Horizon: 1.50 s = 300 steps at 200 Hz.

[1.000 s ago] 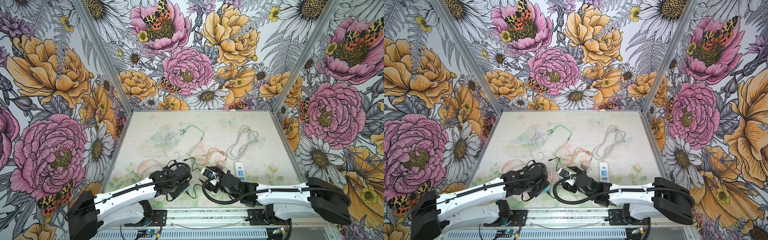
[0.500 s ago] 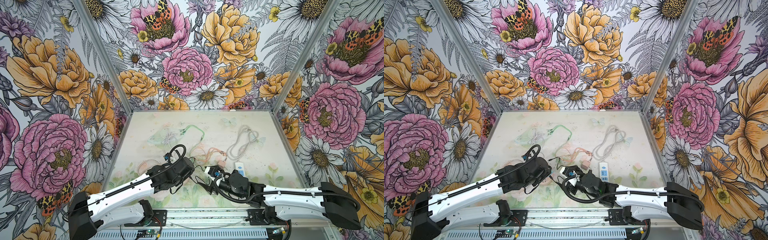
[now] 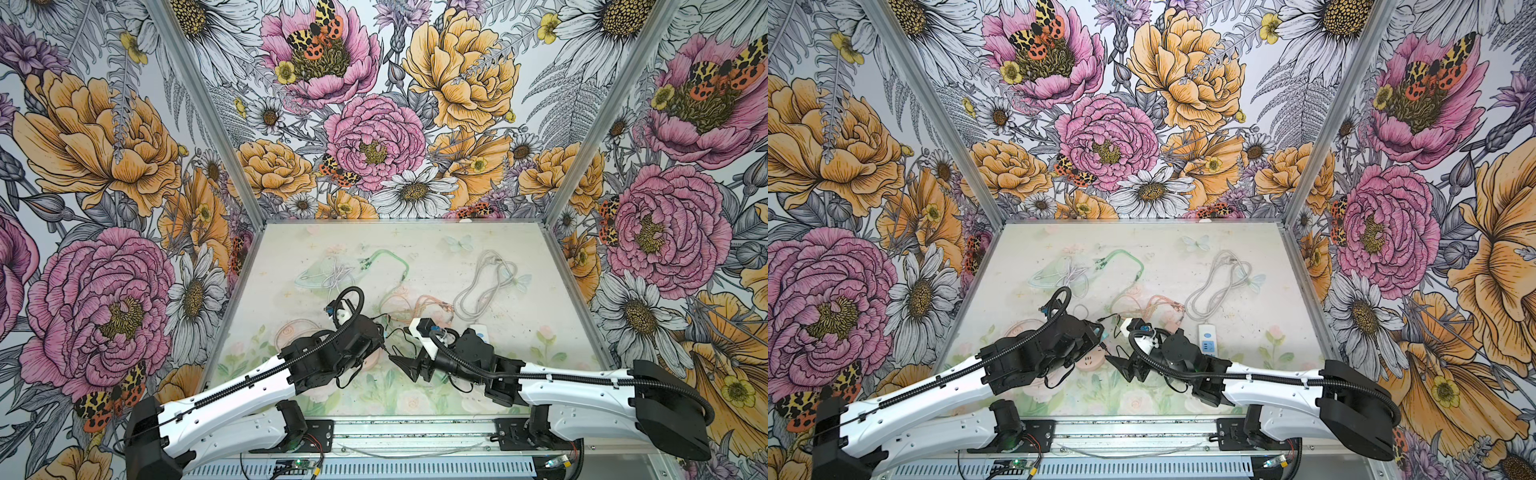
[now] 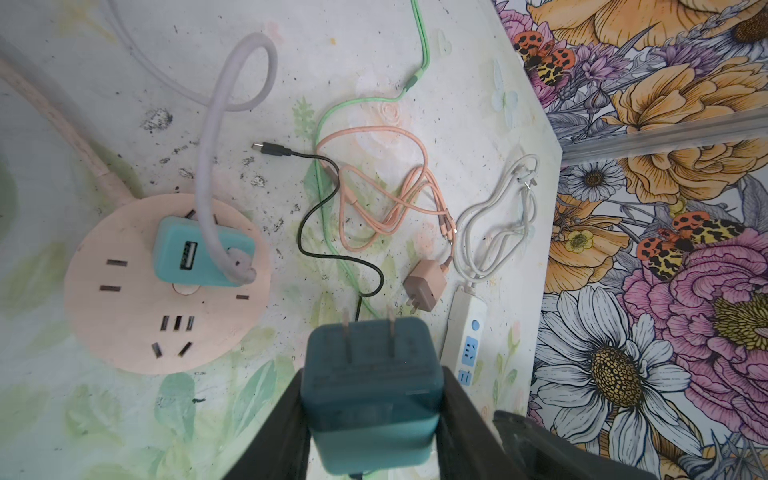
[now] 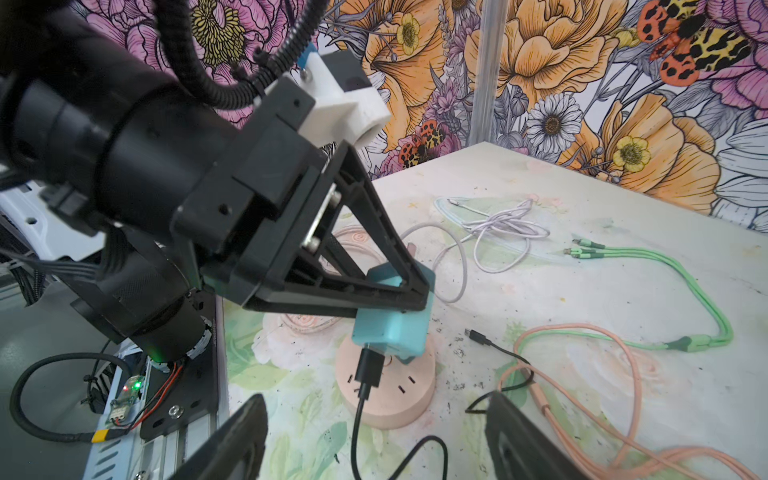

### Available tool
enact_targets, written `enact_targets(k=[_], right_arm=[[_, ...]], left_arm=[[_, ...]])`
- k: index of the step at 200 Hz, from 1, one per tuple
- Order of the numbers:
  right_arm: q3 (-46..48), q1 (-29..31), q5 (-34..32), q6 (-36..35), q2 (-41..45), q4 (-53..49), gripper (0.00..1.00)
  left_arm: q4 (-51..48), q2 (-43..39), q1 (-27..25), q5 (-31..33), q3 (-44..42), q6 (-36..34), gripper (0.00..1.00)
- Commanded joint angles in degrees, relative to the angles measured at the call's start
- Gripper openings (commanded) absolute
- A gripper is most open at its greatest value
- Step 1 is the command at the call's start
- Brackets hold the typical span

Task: Insert the plug
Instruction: 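Lift the teal charger with the left gripper toward the right gripper, then close the right gripper on the charger held by the left gripper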

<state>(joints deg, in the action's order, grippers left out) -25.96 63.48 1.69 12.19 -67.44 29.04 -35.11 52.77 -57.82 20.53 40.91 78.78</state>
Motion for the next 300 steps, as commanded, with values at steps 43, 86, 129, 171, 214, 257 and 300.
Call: enact_targets(k=[43, 86, 129, 171, 214, 257, 300], right_arm=[[-3.65, -1.48, 2.95, 4.77, -3.78, 3.63, 0.82], [-5.24, -1.84, 2.75, 5.73, -6.89, 3.9, 0.81], [-5.72, -2.77, 2.76, 6.71, -9.38, 6.38, 0.8], [-5.99, -4.0, 2.09, 9.39, -11.53, 9.89, 0.76], [-5.55, -4.57, 1.53, 11.18, -13.19, 14.64, 0.72], [-7.21, -4.86, 3.14, 12.2, -15.91, 13.85, 0.68], [-6.7, -5.29, 2.88, 14.17, -17.19, 16.42, 0.63]], left_arm=[[14.42, -3.29, 2.73, -3.22, -4.87, -5.31, 0.34], [15.37, -3.55, 2.89, -4.04, -4.35, -7.77, 0.34], [15.34, -5.27, 2.89, -5.94, -5.11, -7.92, 0.34], [15.31, -8.04, 2.87, -6.21, -6.78, -7.33, 0.34], [15.34, -10.69, 2.64, -6.03, -8.72, -5.95, 0.34], [15.36, -12.06, 2.63, -4.73, -9.32, -5.24, 0.34], [16.07, -12.25, 2.63, -4.61, -9.65, -4.88, 0.34]])
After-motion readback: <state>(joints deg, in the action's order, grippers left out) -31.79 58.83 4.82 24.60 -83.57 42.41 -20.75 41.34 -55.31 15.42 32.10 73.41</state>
